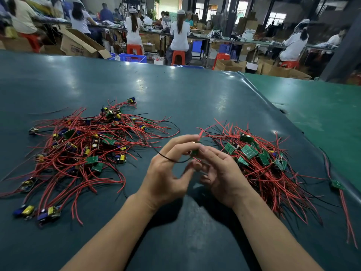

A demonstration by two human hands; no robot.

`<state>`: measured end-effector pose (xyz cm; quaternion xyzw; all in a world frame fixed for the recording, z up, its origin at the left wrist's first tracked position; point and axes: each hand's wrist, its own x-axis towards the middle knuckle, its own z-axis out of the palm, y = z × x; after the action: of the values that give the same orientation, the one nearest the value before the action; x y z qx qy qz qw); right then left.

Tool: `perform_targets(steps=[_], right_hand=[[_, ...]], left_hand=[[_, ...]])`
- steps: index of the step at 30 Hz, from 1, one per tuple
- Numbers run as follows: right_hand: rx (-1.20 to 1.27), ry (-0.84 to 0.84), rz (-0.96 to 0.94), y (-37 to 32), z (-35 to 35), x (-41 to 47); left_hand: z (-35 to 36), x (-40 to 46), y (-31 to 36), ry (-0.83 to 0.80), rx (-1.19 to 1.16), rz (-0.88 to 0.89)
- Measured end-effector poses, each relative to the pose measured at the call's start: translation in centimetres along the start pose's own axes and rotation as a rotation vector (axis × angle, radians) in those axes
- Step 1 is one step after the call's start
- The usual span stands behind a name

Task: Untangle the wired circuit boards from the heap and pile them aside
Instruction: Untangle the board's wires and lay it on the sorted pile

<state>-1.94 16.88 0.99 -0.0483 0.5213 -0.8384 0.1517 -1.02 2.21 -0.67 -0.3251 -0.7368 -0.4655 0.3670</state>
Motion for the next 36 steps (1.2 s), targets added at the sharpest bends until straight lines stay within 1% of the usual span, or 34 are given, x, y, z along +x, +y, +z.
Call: perform_targets(steps=[2,5,6,9,10,12,14,15,16,17,18,20,22,25,27,28,29,31,32,34,36], right_hand=[[0.067,0.012,0.011,-0.2,-0.1,0.1],[0.05,0.042,0.003,-0.2,-0.2,0.2],[0.043,0.051,-0.003,-0.2,-0.2,0.2],[0.019,0.081,-0.021,-0.2,-0.1,0.3],[0.013,0.093,-0.031,-0.2,-0.2,0.3],[0.006,0.105,-0.057,-0.2,-0.3,0.3],[-0.029,0.1,-0.079,-0.2,-0.5,0.3],[-0.056,0.088,-0.084,-0.2,-0.6,0.3],[-0.08,0.072,-0.084,-0.2,-0.6,0.2],[-0.095,0.058,-0.079,-0.2,-0.6,0.2],[-0.108,0.053,-0.074,-0.2,-0.5,0.1],[-0.14,0.07,-0.077,-0.2,-0.6,0.0],[-0.151,0.097,-0.095,-0.1,-0.7,0.0],[-0.089,0.11,-0.139,-0.2,-0.8,0.1],[-0.084,0.073,-0.189,-0.2,-0.8,0.1],[-0.14,0.061,-0.23,-0.1,-0.8,0.1],[-0.266,0.069,-0.289,0.1,-0.8,0.1],[-0.616,0.105,-0.431,0.8,-0.7,0.3],[-0.734,0.098,-0.487,1.1,-0.5,0.3],[-0.795,0.061,-0.547,1.4,-0.2,0.4],[-0.798,0.069,-0.62,1.4,-0.2,0.4]], left_hand=[[0.1,-0.2,-0.2,0.042,-0.027,-0.062],[0.3,-0.2,-0.4,0.123,-0.127,-0.18],[0.3,-0.3,-0.5,0.126,-0.144,-0.194],[0.4,-0.4,-0.6,0.112,-0.09,-0.179],[0.6,-0.4,-0.6,0.122,-0.127,-0.206],[0.6,-0.2,-0.6,0.2,-0.352,-0.377],[0.5,0.4,-0.6,0.278,-0.602,-0.633],[0.5,0.7,-0.7,0.281,-0.718,-0.783],[0.5,0.8,-0.8,0.253,-0.802,-0.927],[0.5,0.8,-0.9,0.197,-0.825,-1.03],[0.5,0.7,-0.9,0.13,-0.826,-1.068],[0.6,0.5,-0.8,0.08,-0.828,-1.031],[0.5,0.3,-0.8,0.086,-0.854,-1.002],[0.3,0.5,-1.0,0.162,-0.884,-0.998],[0.2,0.7,-1.0,0.221,-0.888,-1.013],[0.1,0.8,-1.0,0.255,-0.895,-1.014],[0.2,0.8,-1.0,0.284,-0.894,-1.009],[0.3,0.9,-0.9,0.318,-0.848,-0.99],[0.3,0.8,-0.8,0.323,-0.809,-0.979],[0.4,0.7,-0.8,0.316,-0.754,-0.961],[0.4,0.7,-0.8,0.298,-0.779,-0.967]])
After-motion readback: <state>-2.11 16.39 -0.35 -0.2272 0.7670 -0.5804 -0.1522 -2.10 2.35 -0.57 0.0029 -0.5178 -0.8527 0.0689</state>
